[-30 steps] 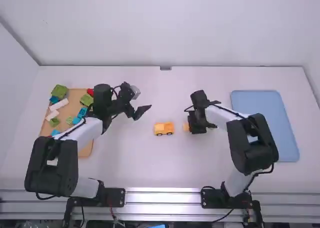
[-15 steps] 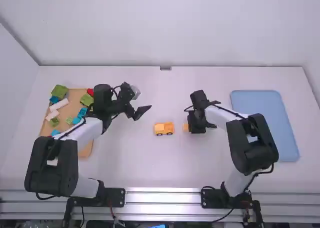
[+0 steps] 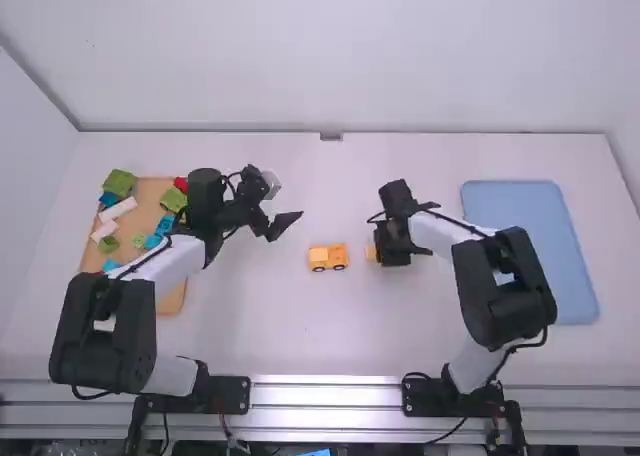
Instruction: Assemble lego blocks to make yellow taxi
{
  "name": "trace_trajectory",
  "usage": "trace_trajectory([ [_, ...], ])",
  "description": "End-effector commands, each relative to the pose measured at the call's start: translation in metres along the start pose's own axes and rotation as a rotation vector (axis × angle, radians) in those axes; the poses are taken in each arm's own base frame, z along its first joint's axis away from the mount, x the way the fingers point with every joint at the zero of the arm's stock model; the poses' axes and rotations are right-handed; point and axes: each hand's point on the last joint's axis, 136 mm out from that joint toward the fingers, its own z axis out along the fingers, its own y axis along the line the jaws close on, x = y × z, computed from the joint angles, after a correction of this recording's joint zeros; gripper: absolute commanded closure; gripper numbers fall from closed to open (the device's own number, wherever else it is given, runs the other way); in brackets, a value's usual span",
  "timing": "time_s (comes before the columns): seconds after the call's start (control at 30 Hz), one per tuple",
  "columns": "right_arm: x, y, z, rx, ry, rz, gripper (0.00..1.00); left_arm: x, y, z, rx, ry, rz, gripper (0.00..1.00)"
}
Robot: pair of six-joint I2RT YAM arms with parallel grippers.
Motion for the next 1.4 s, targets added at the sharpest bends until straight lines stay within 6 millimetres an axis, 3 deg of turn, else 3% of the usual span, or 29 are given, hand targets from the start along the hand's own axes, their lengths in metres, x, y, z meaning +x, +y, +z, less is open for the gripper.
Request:
trace_trajectory([
  [0.0, -0.002, -0.003, 0.003, 0.012, -0.014, 0.003, 0.7, 0.003, -0.005, 0.002, 0.021, 0.004, -0.009, 0.01],
  [0.5, -0.001, -0.004, 0.003, 0.013, -0.014, 0.004, 0.53, 0.003, -0.006, 0.002, 0.021, 0.004, -0.01, 0.01],
  [0.6, -0.001, -0.003, 0.003, 0.011, -0.013, 0.004, 0.33, 0.003, -0.006, 0.002, 0.022, 0.004, -0.01, 0.01],
  [0.63, -0.002, -0.003, 0.003, 0.011, -0.013, 0.004, 0.31, 0.003, -0.006, 0.002, 0.022, 0.005, -0.01, 0.01],
  [0.67, -0.001, -0.002, 0.003, 0.009, -0.012, 0.0, 0.07, 0.003, -0.006, 0.002, 0.021, 0.005, -0.01, 0.01],
  [0.7, -0.001, -0.001, 0.003, 0.002, -0.011, -0.012, 0.02, 0.003, -0.006, 0.002, 0.021, 0.005, -0.01, 0.01],
  [1.03, -0.001, 0.022, -0.002, -0.079, 0.07, -0.092, 0.02, 0.004, -0.006, 0.002, 0.023, 0.006, -0.012, 0.01],
  [1.23, 0.001, 0.043, -0.019, -0.125, 0.158, -0.201, 0.02, 0.004, -0.006, 0.002, 0.022, 0.006, -0.012, 0.01],
  [1.37, -0.01, 0.055, -0.036, -0.112, 0.091, -0.226, 0.02, 0.004, -0.006, 0.002, 0.022, 0.007, -0.012, 0.01],
])
